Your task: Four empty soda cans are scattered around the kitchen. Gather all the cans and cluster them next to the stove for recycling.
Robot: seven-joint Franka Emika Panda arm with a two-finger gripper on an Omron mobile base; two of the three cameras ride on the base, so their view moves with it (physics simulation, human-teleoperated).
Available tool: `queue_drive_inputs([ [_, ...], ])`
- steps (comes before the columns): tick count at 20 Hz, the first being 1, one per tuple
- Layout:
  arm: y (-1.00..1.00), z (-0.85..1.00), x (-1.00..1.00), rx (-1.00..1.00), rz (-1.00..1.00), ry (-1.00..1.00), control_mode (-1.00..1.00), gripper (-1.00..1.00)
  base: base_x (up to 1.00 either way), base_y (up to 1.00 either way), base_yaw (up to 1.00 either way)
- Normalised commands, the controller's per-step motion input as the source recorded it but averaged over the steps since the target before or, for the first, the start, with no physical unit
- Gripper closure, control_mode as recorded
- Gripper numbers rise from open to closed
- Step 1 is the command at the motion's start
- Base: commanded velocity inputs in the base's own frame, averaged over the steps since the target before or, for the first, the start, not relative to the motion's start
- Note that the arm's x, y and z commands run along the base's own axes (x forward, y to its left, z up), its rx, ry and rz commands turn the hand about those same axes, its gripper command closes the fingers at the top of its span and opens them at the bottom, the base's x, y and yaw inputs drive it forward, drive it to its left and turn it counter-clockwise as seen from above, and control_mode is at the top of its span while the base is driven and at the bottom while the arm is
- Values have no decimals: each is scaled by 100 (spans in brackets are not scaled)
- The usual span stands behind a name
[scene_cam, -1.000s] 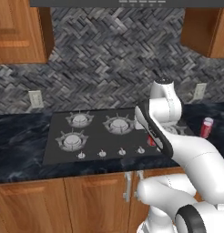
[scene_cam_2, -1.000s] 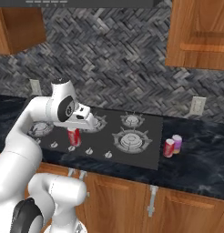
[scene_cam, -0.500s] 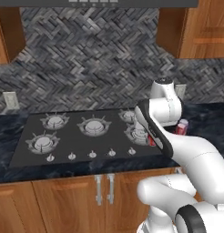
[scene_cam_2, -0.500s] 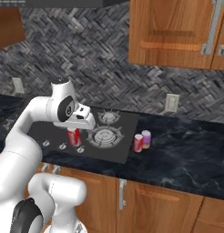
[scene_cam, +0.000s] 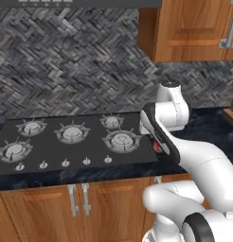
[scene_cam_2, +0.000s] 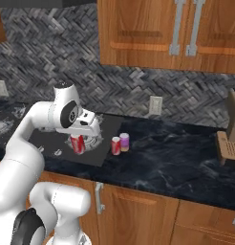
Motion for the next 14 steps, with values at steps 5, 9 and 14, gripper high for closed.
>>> queue_drive_inputs([
  [5,0,0,0,0,0,0,100,100,6,-54,0],
  [9,0,0,0,0,0,0,100,100,6,-51,0],
  [14,0,0,0,0,0,0,100,100,0,-19,0],
])
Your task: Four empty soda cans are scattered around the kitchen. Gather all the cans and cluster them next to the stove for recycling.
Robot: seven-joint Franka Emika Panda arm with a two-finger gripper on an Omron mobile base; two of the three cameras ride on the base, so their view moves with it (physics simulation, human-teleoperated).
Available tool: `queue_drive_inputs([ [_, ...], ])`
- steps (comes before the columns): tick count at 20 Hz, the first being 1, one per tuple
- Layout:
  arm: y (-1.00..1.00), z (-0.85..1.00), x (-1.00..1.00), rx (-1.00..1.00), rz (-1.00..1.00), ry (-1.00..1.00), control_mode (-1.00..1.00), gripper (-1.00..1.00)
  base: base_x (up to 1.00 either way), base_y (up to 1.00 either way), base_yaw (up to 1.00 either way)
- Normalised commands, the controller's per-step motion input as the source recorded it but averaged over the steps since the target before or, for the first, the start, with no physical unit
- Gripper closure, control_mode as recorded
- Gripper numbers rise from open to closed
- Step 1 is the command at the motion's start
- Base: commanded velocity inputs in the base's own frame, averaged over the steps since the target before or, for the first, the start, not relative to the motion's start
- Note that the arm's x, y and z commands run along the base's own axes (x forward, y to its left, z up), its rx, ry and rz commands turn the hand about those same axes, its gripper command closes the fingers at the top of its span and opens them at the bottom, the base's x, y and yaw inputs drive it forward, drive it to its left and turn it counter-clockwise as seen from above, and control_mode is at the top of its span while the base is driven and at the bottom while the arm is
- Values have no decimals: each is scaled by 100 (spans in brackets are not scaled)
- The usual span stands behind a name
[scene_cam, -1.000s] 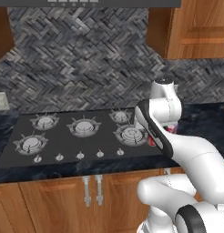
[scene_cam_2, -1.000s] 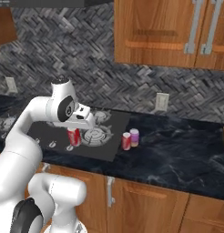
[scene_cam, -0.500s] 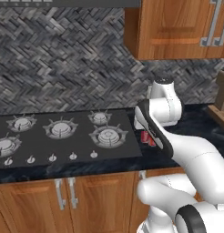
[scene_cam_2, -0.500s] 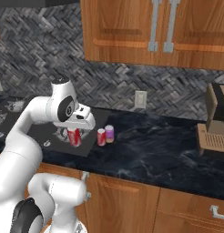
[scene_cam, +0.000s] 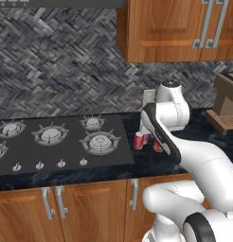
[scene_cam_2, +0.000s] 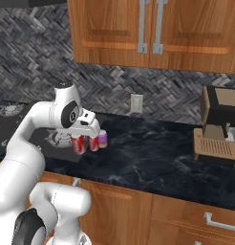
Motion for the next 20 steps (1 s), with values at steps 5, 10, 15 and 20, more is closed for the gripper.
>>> queue_drive_inputs([
  [5,0,0,0,0,0,0,100,100,0,-17,0],
  [10,0,0,0,0,0,0,100,100,0,-14,0],
  [15,0,0,0,0,0,0,100,100,1,-7,0],
  [20,-7,-6,4,0,0,1,-100,100,0,0,0],
])
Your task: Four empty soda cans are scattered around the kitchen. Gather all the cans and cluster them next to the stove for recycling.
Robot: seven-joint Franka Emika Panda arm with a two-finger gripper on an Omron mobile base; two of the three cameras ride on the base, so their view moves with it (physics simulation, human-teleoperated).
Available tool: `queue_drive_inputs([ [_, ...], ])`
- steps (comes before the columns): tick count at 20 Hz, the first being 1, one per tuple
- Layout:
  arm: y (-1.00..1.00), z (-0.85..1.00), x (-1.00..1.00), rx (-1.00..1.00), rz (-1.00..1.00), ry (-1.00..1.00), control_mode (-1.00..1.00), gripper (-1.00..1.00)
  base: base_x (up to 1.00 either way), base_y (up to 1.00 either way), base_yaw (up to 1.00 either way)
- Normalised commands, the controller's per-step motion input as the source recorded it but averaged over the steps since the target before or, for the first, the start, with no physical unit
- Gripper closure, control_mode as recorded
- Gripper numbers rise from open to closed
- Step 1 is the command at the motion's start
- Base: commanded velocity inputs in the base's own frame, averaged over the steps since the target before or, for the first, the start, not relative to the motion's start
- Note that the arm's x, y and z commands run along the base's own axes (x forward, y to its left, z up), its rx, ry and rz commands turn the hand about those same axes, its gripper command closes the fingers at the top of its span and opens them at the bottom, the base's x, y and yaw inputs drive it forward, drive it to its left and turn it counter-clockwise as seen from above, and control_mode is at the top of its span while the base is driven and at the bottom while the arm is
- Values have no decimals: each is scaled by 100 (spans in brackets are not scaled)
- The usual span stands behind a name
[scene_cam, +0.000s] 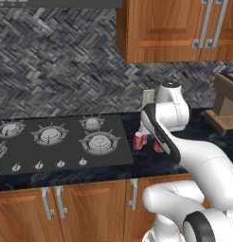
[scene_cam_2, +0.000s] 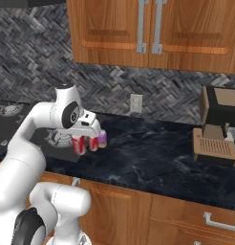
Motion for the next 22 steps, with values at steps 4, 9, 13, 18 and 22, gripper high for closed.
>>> queue_drive_inputs([
  [4,-15,-4,5,1,0,0,-100,100,0,0,0],
  [9,-12,-11,13,0,0,0,-100,100,0,0,0],
  [13,-5,-13,17,0,0,0,-100,100,0,0,0],
  [18,-4,-11,20,0,0,0,-100,100,0,0,0],
  [22,-7,-9,21,0,0,0,-100,100,0,0,0],
])
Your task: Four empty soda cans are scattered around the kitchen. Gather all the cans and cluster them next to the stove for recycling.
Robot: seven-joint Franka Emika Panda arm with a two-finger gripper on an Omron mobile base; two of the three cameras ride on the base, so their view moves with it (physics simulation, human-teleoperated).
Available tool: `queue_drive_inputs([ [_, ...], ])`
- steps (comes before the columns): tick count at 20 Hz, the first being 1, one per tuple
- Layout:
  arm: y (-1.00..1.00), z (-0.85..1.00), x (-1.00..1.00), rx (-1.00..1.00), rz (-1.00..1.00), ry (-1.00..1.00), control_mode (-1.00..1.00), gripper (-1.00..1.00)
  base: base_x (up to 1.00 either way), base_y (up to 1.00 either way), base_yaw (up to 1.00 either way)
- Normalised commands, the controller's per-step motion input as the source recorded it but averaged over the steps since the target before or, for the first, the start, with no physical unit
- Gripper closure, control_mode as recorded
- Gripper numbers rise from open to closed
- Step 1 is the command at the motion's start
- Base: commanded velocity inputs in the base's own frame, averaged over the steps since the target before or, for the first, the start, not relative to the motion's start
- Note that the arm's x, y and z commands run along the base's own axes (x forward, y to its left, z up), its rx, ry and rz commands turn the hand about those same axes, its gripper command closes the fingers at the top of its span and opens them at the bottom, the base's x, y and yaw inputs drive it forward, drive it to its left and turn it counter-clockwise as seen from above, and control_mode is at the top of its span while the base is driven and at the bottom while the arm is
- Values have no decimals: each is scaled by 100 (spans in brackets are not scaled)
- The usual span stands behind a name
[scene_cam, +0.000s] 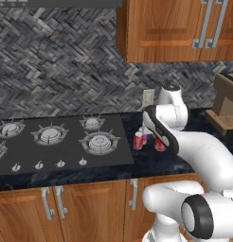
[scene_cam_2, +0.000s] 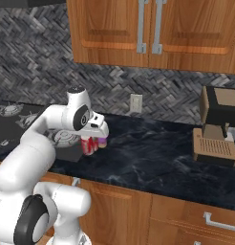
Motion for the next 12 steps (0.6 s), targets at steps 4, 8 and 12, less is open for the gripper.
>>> queue_drive_inputs([
  [4,-9,-11,23,0,0,0,-100,100,0,0,0],
  [8,-8,-12,26,1,0,1,-100,100,0,0,0],
  [12,-7,-16,29,1,0,1,-100,100,0,0,0],
])
